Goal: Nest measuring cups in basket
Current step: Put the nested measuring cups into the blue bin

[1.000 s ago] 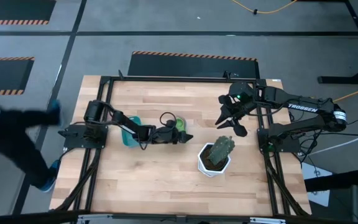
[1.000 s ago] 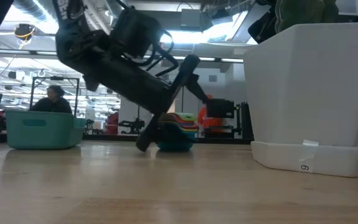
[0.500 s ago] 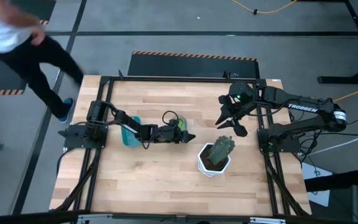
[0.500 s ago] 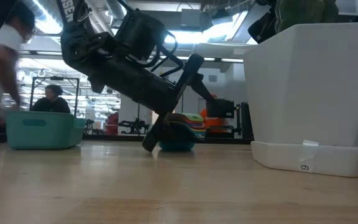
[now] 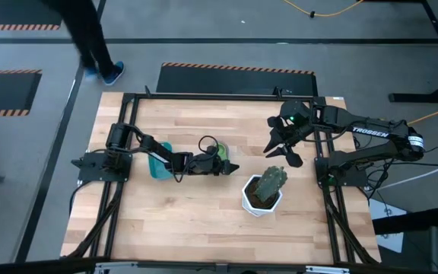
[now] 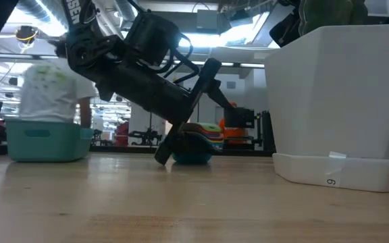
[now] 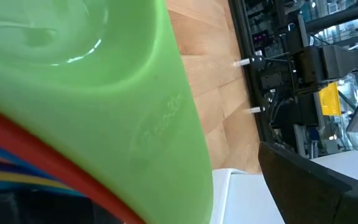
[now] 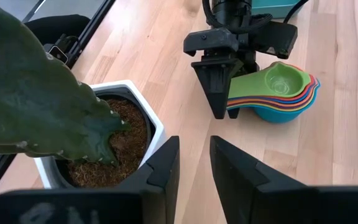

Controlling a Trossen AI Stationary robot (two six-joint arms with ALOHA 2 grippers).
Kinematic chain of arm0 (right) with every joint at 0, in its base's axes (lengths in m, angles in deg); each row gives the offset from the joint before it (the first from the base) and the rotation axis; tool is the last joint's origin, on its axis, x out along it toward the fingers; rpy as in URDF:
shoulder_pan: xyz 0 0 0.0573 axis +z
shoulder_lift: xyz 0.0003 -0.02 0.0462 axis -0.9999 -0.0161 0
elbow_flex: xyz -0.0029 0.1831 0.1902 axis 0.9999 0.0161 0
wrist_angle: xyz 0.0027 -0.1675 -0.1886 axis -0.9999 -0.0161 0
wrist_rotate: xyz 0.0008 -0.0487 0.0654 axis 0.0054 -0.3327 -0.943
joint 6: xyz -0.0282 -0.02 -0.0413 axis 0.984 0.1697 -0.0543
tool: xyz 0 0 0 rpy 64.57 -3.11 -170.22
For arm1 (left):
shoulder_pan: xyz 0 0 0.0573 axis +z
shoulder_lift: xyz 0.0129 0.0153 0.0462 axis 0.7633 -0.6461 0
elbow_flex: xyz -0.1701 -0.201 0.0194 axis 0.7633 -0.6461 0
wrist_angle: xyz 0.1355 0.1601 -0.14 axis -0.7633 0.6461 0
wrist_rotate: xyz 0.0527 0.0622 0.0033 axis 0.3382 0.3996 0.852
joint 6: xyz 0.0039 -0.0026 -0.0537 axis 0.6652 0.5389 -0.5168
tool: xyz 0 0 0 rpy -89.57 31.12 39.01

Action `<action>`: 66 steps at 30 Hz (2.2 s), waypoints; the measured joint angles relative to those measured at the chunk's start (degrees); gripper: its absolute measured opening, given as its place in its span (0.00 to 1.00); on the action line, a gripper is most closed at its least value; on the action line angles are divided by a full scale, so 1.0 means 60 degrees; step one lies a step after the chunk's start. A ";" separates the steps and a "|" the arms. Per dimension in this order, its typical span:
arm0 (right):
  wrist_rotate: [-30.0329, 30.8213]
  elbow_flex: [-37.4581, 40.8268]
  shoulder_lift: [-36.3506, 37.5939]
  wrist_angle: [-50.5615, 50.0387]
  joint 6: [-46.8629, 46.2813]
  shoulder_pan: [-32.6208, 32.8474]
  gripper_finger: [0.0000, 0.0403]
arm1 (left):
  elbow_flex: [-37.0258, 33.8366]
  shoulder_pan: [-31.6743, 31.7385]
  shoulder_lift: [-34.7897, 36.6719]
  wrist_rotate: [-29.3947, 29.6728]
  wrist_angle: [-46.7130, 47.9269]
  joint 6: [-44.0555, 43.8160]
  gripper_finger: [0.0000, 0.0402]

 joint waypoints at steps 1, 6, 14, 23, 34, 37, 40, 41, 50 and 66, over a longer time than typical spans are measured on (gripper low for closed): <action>0.0000 0.0000 0.0000 -0.0003 0.0000 -0.0003 0.23 | 0.0000 0.0000 0.0000 0.0000 0.0000 0.0000 0.79; 0.0000 0.0000 0.0000 -0.0018 0.0000 -0.0004 0.23 | -0.0004 -0.0004 -0.0007 0.0192 -0.0004 -0.0013 0.79; 0.0000 0.0000 0.0000 -0.0022 -0.0002 -0.0002 0.23 | -0.0007 -0.0004 -0.0007 0.0240 -0.0004 -0.0015 0.72; -0.0001 0.0000 0.0000 -0.0029 -0.0004 -0.0001 0.23 | -0.0007 -0.0004 -0.0011 0.0335 -0.0004 -0.0015 0.63; 0.0000 0.0000 0.0000 -0.0033 -0.0004 -0.0002 0.23 | -0.0007 -0.0004 -0.0011 0.0543 -0.0004 -0.0012 0.53; -0.0004 0.0000 0.0000 -0.0035 -0.0004 0.0000 0.23 | -0.0007 -0.0004 -0.0011 0.0546 -0.0004 -0.0011 0.50; 0.0000 0.0000 0.0000 -0.0036 -0.0007 -0.0003 0.23 | -0.0007 -0.0004 -0.0011 0.0546 -0.0004 -0.0011 0.46; -0.0003 0.0000 0.0000 -0.0036 -0.0004 0.0000 0.23 | -0.0007 -0.0004 -0.0011 0.0546 -0.0003 -0.0011 0.45; -0.0003 0.0000 0.0000 -0.0040 -0.0004 -0.0003 0.23 | -0.0007 -0.0004 -0.0011 0.0576 -0.0003 -0.0011 0.36; 0.0000 -0.0011 0.0000 -0.0073 -0.0007 -0.0004 0.23 | -0.0007 -0.0007 -0.0011 0.0602 0.0000 0.0003 0.21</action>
